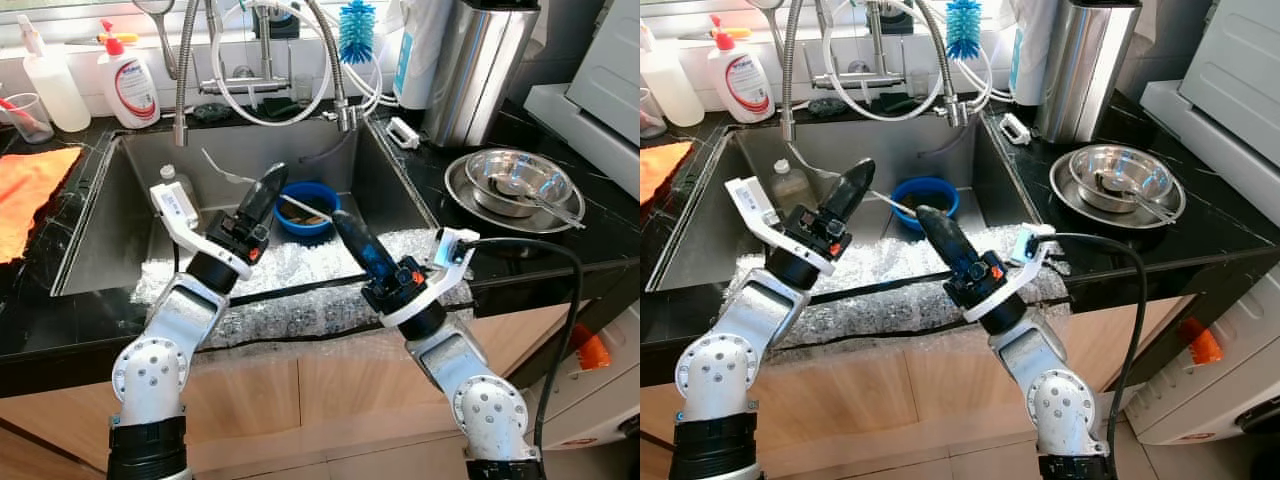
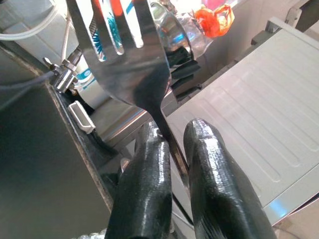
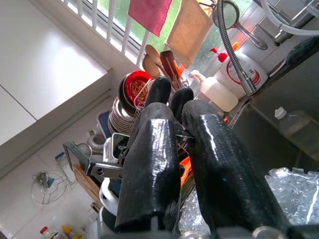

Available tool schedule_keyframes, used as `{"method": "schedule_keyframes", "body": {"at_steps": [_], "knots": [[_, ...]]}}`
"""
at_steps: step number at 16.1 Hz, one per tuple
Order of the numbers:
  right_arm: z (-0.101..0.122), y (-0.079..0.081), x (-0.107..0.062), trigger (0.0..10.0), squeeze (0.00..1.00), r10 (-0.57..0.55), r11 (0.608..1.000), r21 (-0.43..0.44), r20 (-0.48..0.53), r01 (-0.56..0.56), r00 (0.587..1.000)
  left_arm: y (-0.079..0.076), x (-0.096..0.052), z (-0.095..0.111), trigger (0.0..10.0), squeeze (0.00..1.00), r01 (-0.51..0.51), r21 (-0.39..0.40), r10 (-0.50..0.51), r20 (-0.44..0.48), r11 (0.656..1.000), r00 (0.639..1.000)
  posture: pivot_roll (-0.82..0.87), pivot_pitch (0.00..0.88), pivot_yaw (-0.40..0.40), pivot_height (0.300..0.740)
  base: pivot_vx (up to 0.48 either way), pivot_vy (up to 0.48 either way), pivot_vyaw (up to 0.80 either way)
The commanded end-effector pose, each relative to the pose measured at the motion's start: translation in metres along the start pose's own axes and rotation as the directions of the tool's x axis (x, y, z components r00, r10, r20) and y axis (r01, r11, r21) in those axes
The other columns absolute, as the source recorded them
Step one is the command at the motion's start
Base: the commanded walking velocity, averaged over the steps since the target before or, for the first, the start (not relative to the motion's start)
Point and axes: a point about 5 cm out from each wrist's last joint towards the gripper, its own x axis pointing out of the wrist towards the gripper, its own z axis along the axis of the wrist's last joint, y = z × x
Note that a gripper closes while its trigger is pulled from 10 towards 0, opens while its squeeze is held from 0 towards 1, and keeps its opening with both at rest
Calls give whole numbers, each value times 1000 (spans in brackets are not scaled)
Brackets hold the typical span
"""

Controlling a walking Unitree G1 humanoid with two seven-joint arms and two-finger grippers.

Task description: Kitchen organization

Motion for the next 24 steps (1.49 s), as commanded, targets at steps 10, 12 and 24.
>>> {"method": "schedule_keyframes", "body": {"at_steps": [10,12,24], "knots": [[7,-3,3,10000,0,-47,996,-73,14,47,999,11,-1,49,0,0,-105,-70,121,290,992,949,20,0,6,740,0,0,0],[6,-3,2,10000,0,-56,995,-81,10,56,998,16,-3,62,0,0,-151,-75,168,369,986,914,14,0,8,740,0,0,0],[39,-9,2,10000,0,-341,499,-774,238,390,909,55,0,51,10000,0,-468,776,318,356,423,879,-10,0,24,740,0,0,0]]}}
